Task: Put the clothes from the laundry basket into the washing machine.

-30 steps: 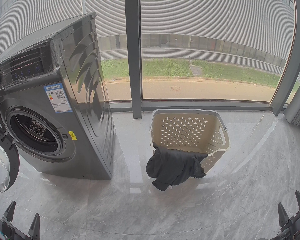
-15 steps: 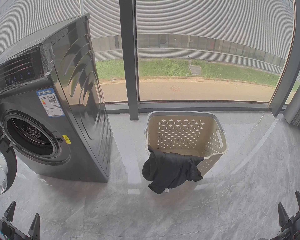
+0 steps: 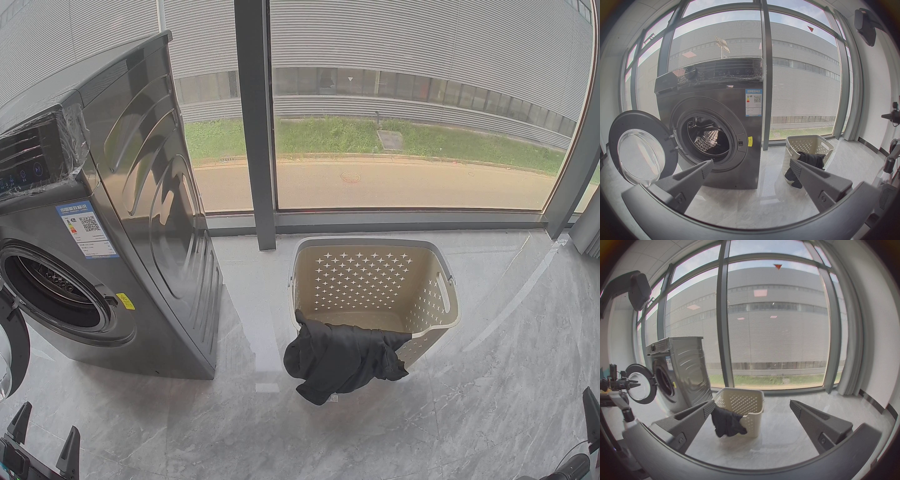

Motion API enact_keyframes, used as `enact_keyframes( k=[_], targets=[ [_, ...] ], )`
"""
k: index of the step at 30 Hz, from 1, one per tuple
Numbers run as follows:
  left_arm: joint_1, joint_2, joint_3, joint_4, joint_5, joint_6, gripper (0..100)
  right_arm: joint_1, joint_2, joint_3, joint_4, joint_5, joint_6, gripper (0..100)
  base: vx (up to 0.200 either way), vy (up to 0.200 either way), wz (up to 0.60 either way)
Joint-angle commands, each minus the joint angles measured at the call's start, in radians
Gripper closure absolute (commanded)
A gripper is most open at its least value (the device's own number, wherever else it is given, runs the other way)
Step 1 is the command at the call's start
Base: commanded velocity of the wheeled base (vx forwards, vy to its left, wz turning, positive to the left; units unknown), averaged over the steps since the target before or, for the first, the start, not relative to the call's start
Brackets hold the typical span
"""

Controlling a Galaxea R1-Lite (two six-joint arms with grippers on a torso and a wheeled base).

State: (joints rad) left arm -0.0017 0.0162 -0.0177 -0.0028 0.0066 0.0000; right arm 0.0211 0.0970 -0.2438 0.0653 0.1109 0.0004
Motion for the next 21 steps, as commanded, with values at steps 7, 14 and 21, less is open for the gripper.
enact_keyframes(
  k=[7, 14, 21],
  targets=[
    [0.000, -0.013, 0.016, -0.002, -0.004, 0.000, 0, 0.131, 0.622, 0.052, -0.183, 0.219, 0.055, 0, 0.000, 0.000, 0.00],
    [0.000, -0.015, 0.016, 0.000, 0.001, 0.006, 0, 0.174, 0.866, 0.097, -0.308, 0.217, 0.079, 0, 0.000, 0.000, 0.00],
    [0.002, -0.015, 0.016, 0.000, 0.003, 0.009, 0, 0.178, 1.078, 0.115, -0.430, 0.224, 0.131, 0, 0.000, 0.000, 0.00]
  ],
)
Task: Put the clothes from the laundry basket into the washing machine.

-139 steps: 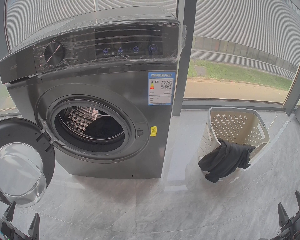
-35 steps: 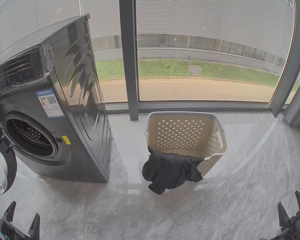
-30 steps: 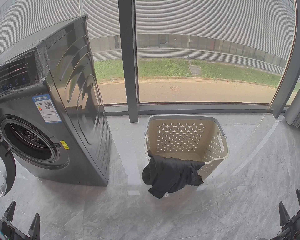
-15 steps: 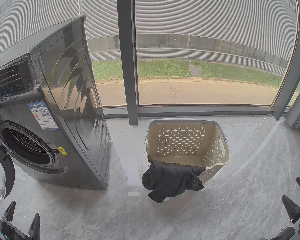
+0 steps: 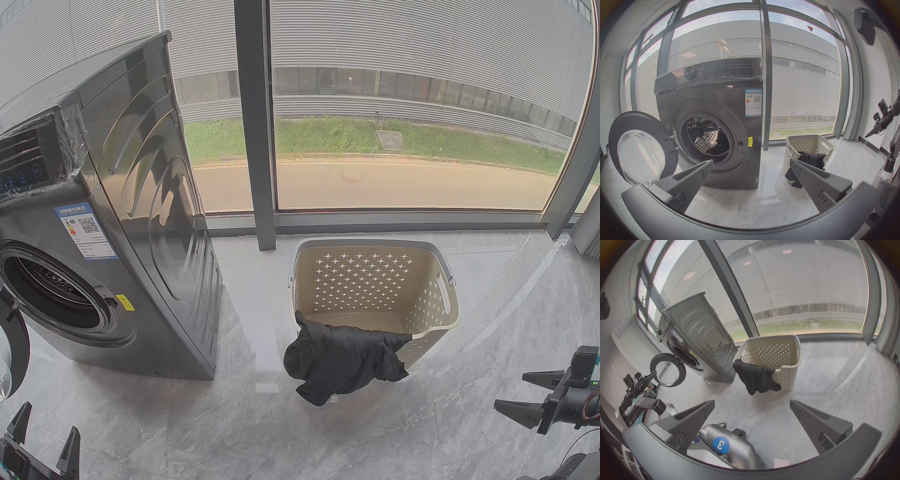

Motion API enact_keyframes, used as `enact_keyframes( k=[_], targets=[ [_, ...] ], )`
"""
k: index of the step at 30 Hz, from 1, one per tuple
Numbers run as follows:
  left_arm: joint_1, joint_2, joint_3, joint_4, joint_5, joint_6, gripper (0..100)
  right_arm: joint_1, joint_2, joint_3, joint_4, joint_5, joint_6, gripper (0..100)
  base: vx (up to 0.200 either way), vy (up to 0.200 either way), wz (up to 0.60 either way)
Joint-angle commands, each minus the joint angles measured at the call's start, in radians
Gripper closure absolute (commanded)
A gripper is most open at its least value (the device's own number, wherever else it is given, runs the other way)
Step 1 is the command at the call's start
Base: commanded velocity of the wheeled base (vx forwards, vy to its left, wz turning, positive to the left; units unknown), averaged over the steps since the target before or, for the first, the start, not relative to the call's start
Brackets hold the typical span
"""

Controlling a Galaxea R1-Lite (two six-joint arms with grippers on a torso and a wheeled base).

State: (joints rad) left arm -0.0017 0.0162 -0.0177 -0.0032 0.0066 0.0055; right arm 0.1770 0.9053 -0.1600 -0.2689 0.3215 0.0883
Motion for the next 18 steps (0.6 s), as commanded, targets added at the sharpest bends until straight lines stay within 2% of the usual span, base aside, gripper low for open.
enact_keyframes(
  k=[1, 6, 7, 8, 11, 13, 14, 16, 17, 18],
  targets=[
    [0.002, -0.015, 0.016, 0.000, 0.001, 0.005, 0, 0.022, 0.285, 0.030, -0.107, 0.013, 0.047, 0, 0.000, 0.000, 0.00],
    [0.002, -0.015, 0.016, 0.000, 0.003, 0.008, 0, 0.022, 0.514, 0.017, -0.271, 0.011, 0.070, 0, 0.000, 0.000, 0.00],
    [0.002, -0.015, 0.016, 0.000, 0.003, 0.008, 0, 0.022, 0.514, 0.017, -0.271, 0.011, 0.070, 0, 0.000, 0.000, 0.00],
    [0.002, -0.015, 0.018, 0.000, 0.003, 0.008, 0, 0.027, 0.575, 0.019, -0.319, 0.011, 0.071, 0, 0.000, 0.000, 0.00],
    [0.002, -0.013, 0.016, 0.000, 0.000, 0.005, 0, 0.079, 0.853, 0.020, -0.578, 0.008, 0.096, 0, 0.000, 0.000, 0.00],
    [0.002, -0.013, 0.016, 0.000, 0.000, 0.005, 0, 0.085, 0.886, 0.019, -0.616, 0.007, 0.102, 0, 0.000, 0.000, 0.00],
    [0.000, -0.013, 0.016, 0.000, -0.002, 0.007, 0, 0.102, 0.954, 0.020, -0.693, 0.004, 0.111, 0, 0.000, 0.000, 0.00],
    [0.002, -0.013, 0.016, 0.000, -0.002, 0.007, 0, 0.105, 0.963, 0.020, -0.704, 0.004, 0.111, 0, 0.000, 0.000, 0.00],
    [0.000, -0.013, 0.016, 0.000, -0.005, 0.005, 0, 0.145, 1.109, 0.020, -0.888, -0.004, 0.142, 0, 0.000, 0.000, 0.00],
    [0.000, -0.013, 0.016, 0.000, -0.005, 0.005, 0, 0.159, 1.150, 0.019, -0.948, -0.004, 0.159, 0, 0.200, 0.000, 0.00]
  ],
)
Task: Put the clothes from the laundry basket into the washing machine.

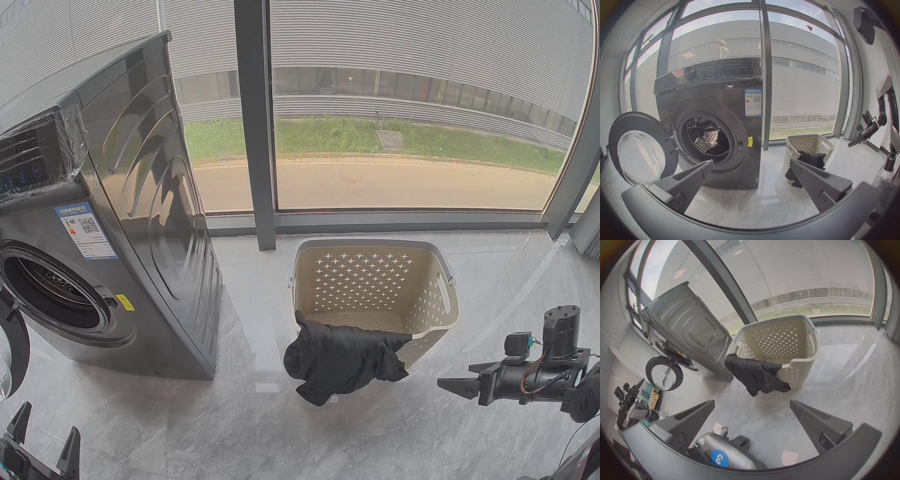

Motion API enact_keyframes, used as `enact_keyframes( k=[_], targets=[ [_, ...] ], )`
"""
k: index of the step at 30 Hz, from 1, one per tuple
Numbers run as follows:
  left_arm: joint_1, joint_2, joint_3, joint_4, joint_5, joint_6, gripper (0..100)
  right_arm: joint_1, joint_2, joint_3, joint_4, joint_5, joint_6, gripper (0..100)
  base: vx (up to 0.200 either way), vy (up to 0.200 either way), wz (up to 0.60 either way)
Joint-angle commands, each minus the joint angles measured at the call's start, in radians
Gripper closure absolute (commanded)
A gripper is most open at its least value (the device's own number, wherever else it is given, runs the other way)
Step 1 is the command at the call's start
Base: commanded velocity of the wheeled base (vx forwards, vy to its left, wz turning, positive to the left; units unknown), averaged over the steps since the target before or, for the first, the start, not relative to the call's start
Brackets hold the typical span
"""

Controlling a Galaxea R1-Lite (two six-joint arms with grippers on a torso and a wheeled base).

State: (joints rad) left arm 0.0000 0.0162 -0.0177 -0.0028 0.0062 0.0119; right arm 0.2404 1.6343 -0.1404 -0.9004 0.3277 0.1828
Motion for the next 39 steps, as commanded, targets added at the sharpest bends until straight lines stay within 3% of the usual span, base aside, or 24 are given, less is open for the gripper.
enact_keyframes(
  k=[1, 4, 5, 17, 39],
  targets=[
    [-0.002, -0.013, 0.016, 0.000, -0.005, 0.000, 0, 0.109, 0.460, -0.005, -0.370, -0.012, 0.087, 0, 0.200, 0.000, 0.00],
    [-0.002, -0.013, 0.016, 0.000, -0.005, 0.000, 0, 0.135, 0.526, -0.034, -0.442, -0.022, 0.130, 0, 0.067, 0.000, 0.00],
    [-0.002, -0.013, 0.016, 0.000, -0.005, -0.001, 0, 0.148, 0.602, -0.087, -0.466, -0.050, 0.150, 0, 0.000, 0.000, 0.00],
    [-0.002, -0.013, 0.016, 0.000, -0.005, -0.001, 0, 0.146, 0.717, -0.228, -0.434, -0.058, 0.152, 0, 0.000, 0.000, 0.00],
    [-0.002, -0.013, 0.016, 0.000, -0.005, -0.001, 0, 0.146, 0.762, -0.312, -0.408, -0.071, 0.153, 0, 0.000, 0.000, 0.00]
  ],
)
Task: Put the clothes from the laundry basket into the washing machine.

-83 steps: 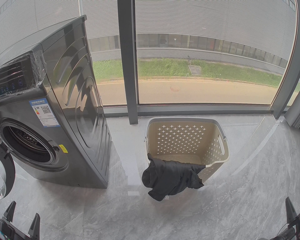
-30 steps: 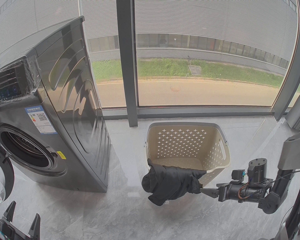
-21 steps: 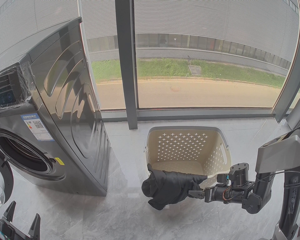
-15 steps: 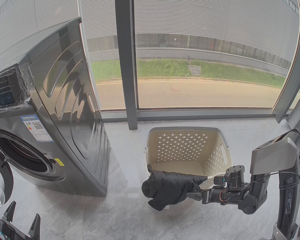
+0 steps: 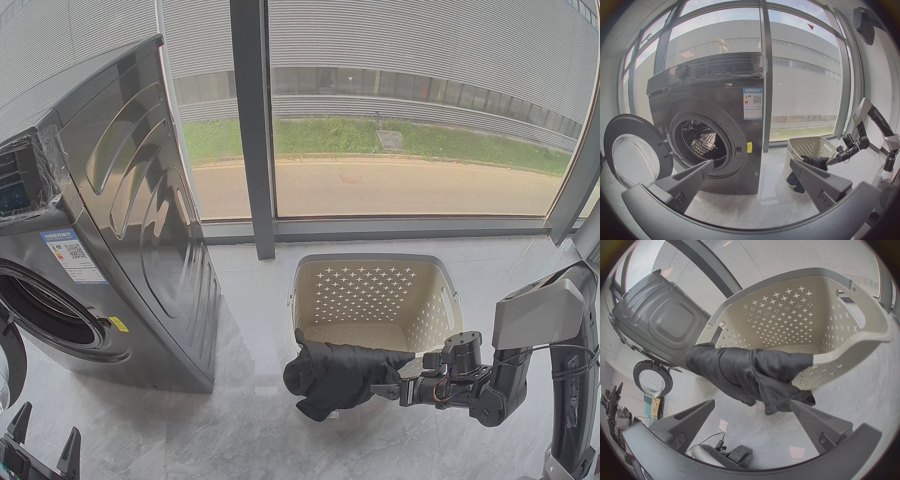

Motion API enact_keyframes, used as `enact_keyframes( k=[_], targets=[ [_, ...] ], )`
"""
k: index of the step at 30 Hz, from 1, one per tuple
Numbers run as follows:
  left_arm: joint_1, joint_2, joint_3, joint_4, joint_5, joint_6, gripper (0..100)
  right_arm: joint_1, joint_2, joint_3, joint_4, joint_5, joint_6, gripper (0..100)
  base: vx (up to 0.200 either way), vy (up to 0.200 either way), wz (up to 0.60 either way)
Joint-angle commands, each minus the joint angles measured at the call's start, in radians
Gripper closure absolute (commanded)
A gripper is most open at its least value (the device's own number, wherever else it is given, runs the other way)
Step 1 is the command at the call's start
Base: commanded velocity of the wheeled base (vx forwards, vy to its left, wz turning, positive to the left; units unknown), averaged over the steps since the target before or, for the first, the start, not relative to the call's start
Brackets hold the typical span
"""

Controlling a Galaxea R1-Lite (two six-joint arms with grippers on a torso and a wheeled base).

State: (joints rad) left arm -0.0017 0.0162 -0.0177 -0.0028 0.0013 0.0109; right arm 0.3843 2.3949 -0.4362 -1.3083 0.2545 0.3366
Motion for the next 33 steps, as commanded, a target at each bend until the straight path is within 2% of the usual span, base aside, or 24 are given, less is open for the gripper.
enact_keyframes(
  k=[1, 4, 5, 15, 19, 23, 24, 29, 33],
  targets=[
    [0.000, -0.013, 0.016, 0.000, 0.000, 0.000, 0, 0.004, 0.001, -0.019, 0.000, 0.003, -0.001, 0, 0.000, 0.000, 0.00],
    [0.000, -0.013, 0.016, 0.000, 0.000, 0.000, 0, 0.013, 0.006, -0.026, 0.000, 0.008, 0.001, 0, 0.000, 0.000, 0.00],
    [0.000, -0.013, 0.016, 0.000, 0.000, 0.000, 0, 0.019, 0.012, -0.027, -0.008, 0.008, 0.001, 100, 0.000, 0.000, 0.00],
    [0.000, -0.013, 0.016, 0.000, 0.000, 0.000, 0, 0.018, 0.021, -0.030, -0.017, 0.011, 0.005, 100, 0.000, 0.000, 0.00],
    [0.000, -0.013, 0.016, 0.000, 0.000, -0.002, 0, 0.021, 0.007, -0.010, -0.062, 0.011, 0.042, 100, 0.000, 0.000, 0.00],
    [0.000, -0.013, 0.016, 0.000, -0.001, -0.005, 0, 0.038, -0.071, 0.068, -0.152, 0.011, 0.075, 100, 0.000, 0.000, 0.00],
    [0.000, -0.013, 0.016, 0.000, 0.000, -0.005, 0, 0.039, -0.076, 0.071, -0.154, 0.011, 0.075, 100, 0.000, 0.000, 0.00],
    [0.000, -0.013, 0.016, 0.000, -0.001, -0.006, 0, 0.073, -0.235, 0.238, -0.236, 0.011, 0.078, 100, 0.000, 0.000, 0.00],
    [0.000, -0.013, 0.016, 0.000, -0.003, -0.008, 0, 0.079, -0.344, 0.298, -0.239, 0.009, 0.082, 100, 0.000, 0.000, 0.00]
  ],
)
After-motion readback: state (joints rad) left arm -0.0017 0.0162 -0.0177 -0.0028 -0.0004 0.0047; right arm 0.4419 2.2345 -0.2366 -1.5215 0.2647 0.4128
